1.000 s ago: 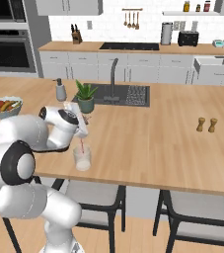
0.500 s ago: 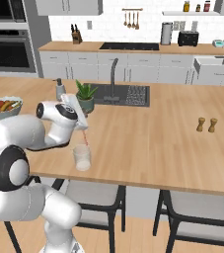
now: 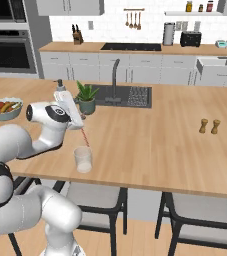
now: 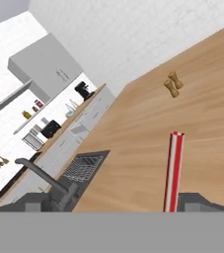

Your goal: Take a straw from the drawer in front and place it inside the glass cup on the dining counter.

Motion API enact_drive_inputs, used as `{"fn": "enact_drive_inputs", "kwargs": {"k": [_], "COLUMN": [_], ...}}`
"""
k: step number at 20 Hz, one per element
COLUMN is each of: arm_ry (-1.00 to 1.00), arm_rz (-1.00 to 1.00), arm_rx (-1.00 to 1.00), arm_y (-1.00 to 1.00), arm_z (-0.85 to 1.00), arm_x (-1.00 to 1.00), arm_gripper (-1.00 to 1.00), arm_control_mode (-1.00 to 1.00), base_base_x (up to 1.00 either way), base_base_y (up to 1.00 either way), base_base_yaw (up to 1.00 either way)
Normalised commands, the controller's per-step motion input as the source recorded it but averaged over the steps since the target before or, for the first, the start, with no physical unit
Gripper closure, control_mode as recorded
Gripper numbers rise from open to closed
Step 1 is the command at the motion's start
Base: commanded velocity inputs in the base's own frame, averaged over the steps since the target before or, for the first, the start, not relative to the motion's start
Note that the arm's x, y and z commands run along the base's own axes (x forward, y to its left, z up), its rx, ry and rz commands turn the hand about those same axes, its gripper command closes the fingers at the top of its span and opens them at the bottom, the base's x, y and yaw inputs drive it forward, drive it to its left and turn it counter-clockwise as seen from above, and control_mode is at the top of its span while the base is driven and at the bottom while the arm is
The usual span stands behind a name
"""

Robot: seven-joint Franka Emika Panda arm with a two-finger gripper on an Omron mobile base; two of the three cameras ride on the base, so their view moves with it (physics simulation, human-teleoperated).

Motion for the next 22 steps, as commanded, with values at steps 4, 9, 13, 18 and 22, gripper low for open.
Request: {"fn": "enact_drive_inputs", "kwargs": {"k": [4, 9, 13, 18, 22], "arm_ry": [-0.32, -0.22, -0.20, -0.32, -0.36], "arm_rz": [-0.09, -0.09, -0.05, 0.00, 0.00], "arm_rx": [0.20, 0.19, 0.23, 0.23, 0.23], "arm_y": [0.00, 0.00, 0.00, 0.00, -0.06], "arm_z": [-1.00, -1.00, -1.00, -1.00, -1.00], "arm_x": [0.04, -0.17, -0.03, 0.09, 0.02], "arm_gripper": [-1.00, -1.00, -1.00, -1.00, -1.00], "arm_control_mode": [-1.00, -1.00, -1.00, -1.00, -1.00], "base_base_x": [0.00, 0.00, 0.00, 0.00, 0.00], "base_base_y": [0.00, 0.00, 0.00, 0.00, 0.00], "base_base_yaw": [0.00, 0.00, 0.00, 0.00, 0.00]}}
